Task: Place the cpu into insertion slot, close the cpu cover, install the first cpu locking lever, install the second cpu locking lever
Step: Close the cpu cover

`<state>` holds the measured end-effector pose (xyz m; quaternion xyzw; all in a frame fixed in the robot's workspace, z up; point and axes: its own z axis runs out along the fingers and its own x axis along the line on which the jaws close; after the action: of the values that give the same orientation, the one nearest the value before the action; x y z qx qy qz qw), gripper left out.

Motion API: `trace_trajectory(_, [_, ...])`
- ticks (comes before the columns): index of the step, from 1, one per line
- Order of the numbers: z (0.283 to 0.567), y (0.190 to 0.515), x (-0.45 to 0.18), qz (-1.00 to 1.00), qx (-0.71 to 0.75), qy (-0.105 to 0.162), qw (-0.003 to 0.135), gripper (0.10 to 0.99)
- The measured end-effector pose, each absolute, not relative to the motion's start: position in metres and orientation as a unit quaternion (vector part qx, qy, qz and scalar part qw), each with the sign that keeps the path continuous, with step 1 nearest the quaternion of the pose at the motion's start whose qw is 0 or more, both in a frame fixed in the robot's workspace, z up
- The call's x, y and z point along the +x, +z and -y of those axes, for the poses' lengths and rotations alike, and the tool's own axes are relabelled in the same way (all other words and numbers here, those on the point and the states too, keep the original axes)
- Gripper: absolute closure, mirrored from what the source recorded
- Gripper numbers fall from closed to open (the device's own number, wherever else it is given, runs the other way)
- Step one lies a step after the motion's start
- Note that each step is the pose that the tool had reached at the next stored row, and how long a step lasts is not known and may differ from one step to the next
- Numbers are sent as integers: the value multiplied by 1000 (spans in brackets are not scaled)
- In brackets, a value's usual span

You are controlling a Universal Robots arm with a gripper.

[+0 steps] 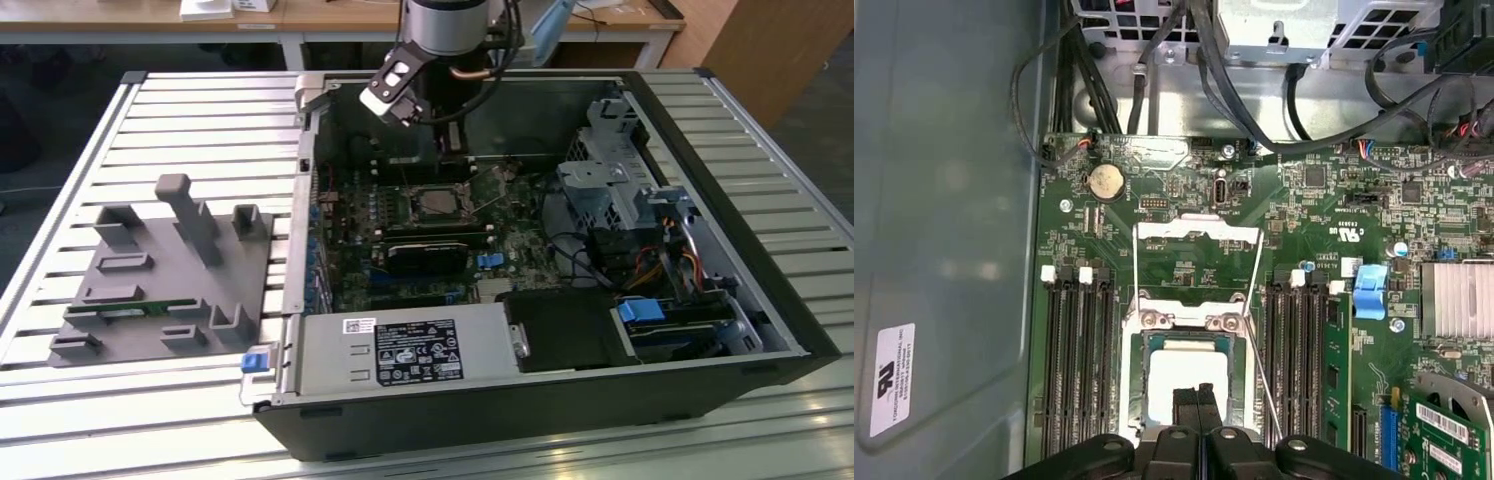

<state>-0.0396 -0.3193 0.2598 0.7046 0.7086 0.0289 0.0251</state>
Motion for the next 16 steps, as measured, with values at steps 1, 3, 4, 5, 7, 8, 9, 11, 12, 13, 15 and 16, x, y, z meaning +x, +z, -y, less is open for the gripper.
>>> trace_trajectory(1, [320, 260, -40, -709, 705, 29, 25, 980])
trace_trajectory(3, [320, 260, -39, -709, 705, 29, 25, 980])
trace_trajectory(4, [321, 260, -38, -709, 705, 29, 25, 980])
trace_trajectory(5, [321, 260, -37, -709, 705, 29, 25, 980])
trace_trajectory(7, [321, 260, -35, -709, 705, 28, 24, 980])
trace_trajectory(8, [321, 260, -33, -709, 705, 28, 24, 980])
trace_trajectory(9, [321, 260, -31, -709, 705, 27, 24, 980])
trace_trajectory(11, [321, 260, -29, -709, 705, 26, 23, 980])
trace_trajectory(12, [321, 260, -28, -709, 705, 26, 22, 980])
trace_trajectory(13, [321, 260, -28, -709, 705, 26, 22, 980])
trace_trajectory(15, [322, 260, -28, -709, 705, 26, 22, 980])
trace_trajectory(16, [324, 260, -28, -709, 705, 27, 22, 980])
